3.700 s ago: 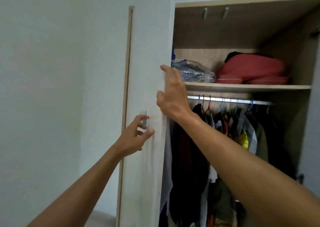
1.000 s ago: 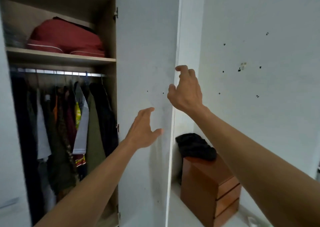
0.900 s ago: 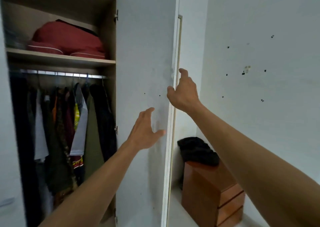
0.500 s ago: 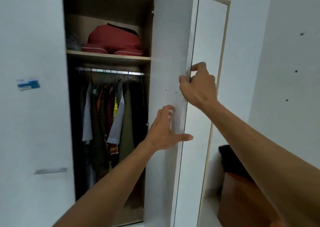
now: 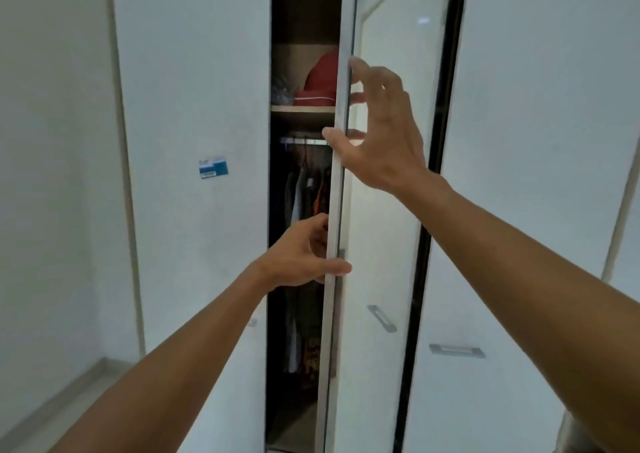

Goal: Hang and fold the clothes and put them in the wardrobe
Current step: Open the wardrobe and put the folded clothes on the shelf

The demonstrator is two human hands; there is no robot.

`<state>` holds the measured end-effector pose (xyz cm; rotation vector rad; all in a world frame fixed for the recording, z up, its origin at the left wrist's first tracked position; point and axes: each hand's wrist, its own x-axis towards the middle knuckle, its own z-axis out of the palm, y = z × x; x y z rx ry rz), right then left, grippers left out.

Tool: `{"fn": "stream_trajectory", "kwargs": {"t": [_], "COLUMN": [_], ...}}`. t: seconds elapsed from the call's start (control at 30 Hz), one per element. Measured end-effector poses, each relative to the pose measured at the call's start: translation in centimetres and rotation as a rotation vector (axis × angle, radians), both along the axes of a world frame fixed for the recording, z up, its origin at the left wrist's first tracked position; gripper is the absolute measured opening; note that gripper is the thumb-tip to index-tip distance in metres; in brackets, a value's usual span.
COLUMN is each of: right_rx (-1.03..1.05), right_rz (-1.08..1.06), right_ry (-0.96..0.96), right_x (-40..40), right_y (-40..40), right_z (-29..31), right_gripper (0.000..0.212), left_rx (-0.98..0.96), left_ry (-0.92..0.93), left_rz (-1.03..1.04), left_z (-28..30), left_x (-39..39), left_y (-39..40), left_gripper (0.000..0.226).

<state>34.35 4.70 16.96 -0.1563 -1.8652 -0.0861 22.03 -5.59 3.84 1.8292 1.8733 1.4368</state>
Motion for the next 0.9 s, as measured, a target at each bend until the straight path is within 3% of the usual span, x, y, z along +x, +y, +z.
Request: {"fn": "stream_trajectory", "kwargs": {"t": [0.3, 0.7, 0.9], "right_rx": [0.096, 0.042, 0.028], "right_rz": [-0.199, -0.4, -0.448], "right_ry": [-0.084, -0.267, -0.308], "right_x": [-14.5, -26.0, -29.4], "right_y": [0.6, 4.5, 7.2], "right_z": [0.2, 0.5, 0.4], "right_gripper": [0.079, 0.079, 0.076], "left_rx": [-0.025, 0.045, 0.108], "left_ry": [-0.015, 0.21, 0.504], "left_rz": [0.116, 0.294, 0.449], "left_z": [0.5, -0.4, -0.4], "left_x": [-12.7, -24.0, -27.8], "left_y": [0.1, 6.1, 8.8], "left_gripper": [0.044, 0.091, 0.111]}}
